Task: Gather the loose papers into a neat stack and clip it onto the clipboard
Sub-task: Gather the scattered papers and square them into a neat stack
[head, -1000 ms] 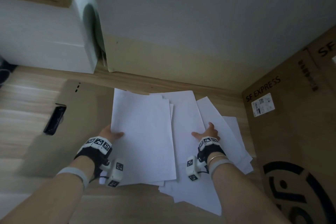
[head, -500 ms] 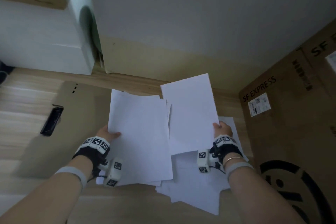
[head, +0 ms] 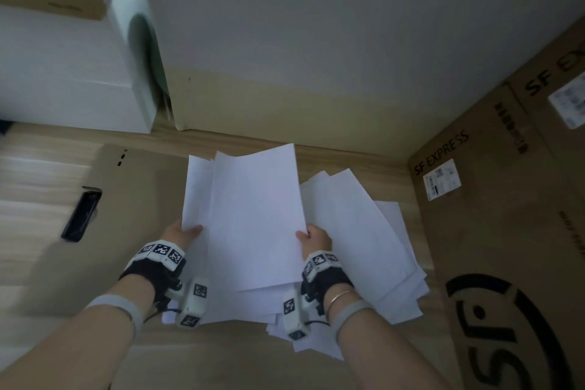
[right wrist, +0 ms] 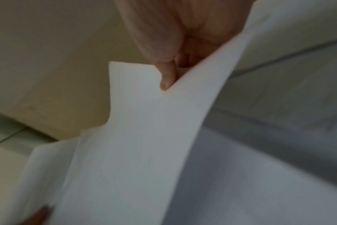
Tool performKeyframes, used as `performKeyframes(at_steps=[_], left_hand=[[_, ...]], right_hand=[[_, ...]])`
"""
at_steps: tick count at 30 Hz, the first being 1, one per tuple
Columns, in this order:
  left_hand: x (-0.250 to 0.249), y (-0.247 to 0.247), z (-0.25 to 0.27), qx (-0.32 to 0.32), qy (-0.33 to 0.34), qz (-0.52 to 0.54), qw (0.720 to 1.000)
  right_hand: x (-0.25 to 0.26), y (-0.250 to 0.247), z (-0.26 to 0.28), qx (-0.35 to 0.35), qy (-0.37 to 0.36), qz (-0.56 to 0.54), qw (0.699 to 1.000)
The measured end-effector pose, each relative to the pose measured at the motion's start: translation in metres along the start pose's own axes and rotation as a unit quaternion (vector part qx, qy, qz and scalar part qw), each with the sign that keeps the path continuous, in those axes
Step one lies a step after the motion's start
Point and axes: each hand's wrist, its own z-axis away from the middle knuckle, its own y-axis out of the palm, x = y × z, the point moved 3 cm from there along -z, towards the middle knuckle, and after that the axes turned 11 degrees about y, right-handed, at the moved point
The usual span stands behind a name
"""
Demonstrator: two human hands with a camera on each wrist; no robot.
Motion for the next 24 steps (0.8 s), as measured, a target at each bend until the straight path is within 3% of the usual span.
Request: performKeyframes(at_steps=[5,9,11,13,18,22,24], left_hand=[[-0.006,0.004,0.004,-0.001,0.011,0.018,1.0],[-0.005,0.006,0.004,-0.001,0.013,0.016,1.0],[-0.005,0.005,0.005,0.0,0.017,0.013,1.0],[-0.005,0.005,0.005,-0.003,0.019,0.016,1.0],[-0.002,0.008,0.005,-0.006,0.014,0.038,0.999],[-0.001,0.009,0.004,-0.008,0.008,0.047,0.999],[0.0,0.01,0.003,-0.012,0.008,0.051,0.999]], right_hand=[[0.01,0.023,0.007,0.039,-0.017,0.024,0.999],[0.004,0.005,-0.001,-0.014,-0.016,-0.008,1.0],[-0.009,-0.012,-0.012,-0.048,0.022,0.046,0.998],[-0.024,-0.024,-0.021,-0.032,0.064,0.12,0.99],[-0.04,-0.024,-0.024,0.023,0.046,0.218,0.975],[-0.034,-0.037,-0.022,-0.031,-0.003,0.235,0.972],[-0.028,-0.05,-0.02,-0.064,0.011,0.207,0.976]])
